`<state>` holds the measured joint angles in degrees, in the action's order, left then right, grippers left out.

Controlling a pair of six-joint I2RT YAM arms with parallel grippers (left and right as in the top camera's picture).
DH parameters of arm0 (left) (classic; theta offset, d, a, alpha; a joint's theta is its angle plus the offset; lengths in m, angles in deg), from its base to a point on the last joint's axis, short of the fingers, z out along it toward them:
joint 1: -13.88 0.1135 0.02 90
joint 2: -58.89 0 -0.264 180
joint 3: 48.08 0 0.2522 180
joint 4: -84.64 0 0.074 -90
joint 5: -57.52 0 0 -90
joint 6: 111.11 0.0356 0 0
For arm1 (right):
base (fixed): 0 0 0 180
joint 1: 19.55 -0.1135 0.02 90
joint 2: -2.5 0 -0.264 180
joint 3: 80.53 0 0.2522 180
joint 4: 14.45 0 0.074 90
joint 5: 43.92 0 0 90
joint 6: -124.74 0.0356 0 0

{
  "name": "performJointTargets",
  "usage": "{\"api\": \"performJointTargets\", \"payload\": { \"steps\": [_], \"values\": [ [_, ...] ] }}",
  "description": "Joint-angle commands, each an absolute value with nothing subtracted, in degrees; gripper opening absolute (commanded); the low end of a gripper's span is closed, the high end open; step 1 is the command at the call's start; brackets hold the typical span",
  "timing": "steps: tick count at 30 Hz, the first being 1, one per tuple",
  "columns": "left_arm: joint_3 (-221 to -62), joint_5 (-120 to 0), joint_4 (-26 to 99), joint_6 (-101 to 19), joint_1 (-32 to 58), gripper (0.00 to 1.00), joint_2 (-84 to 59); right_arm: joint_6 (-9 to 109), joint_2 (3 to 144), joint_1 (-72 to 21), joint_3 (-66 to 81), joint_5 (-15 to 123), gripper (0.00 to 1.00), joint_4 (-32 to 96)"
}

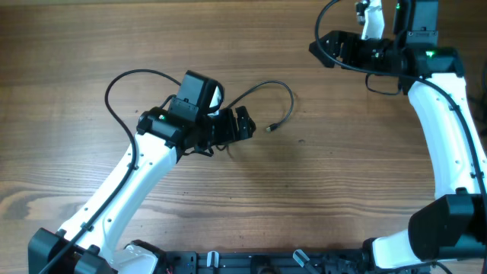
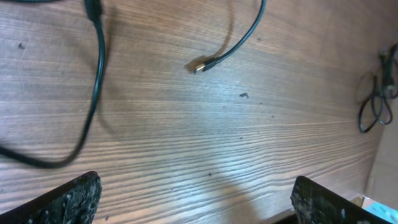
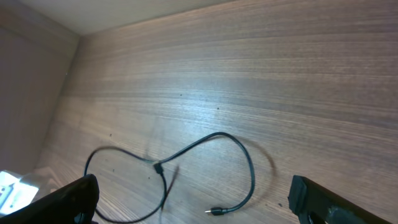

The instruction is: Untangle cables

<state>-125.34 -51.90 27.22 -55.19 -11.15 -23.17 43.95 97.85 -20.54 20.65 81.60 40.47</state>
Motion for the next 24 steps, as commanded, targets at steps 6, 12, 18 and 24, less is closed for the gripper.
{"api": "performJointTargets", "payload": {
  "steps": [6,12,18,24],
  "values": [
    [-131.18,-51.29,27.11,-54.1,1.94,1.0,-12.09,48.87,99.73,-31.49,20.87,75.4,1.0,40.47],
    [-132.45,-50.87,25.93,-54.75,25.06,1.0,-3.08,40.72,105.85,-42.22,20.87,83.0,1.0,36.87],
    [-132.45,-50.9,23.42,-54.71,31.53,1.0,-8.0,38.82,110.39,-54.7,20.87,74.76,0.87,31.23],
    [-132.36,-50.9,22.72,-54.47,31.51,1.0,-11.61,39.45,118.85,-58.92,20.87,70.39,0.66,27.75]
  ]
}}
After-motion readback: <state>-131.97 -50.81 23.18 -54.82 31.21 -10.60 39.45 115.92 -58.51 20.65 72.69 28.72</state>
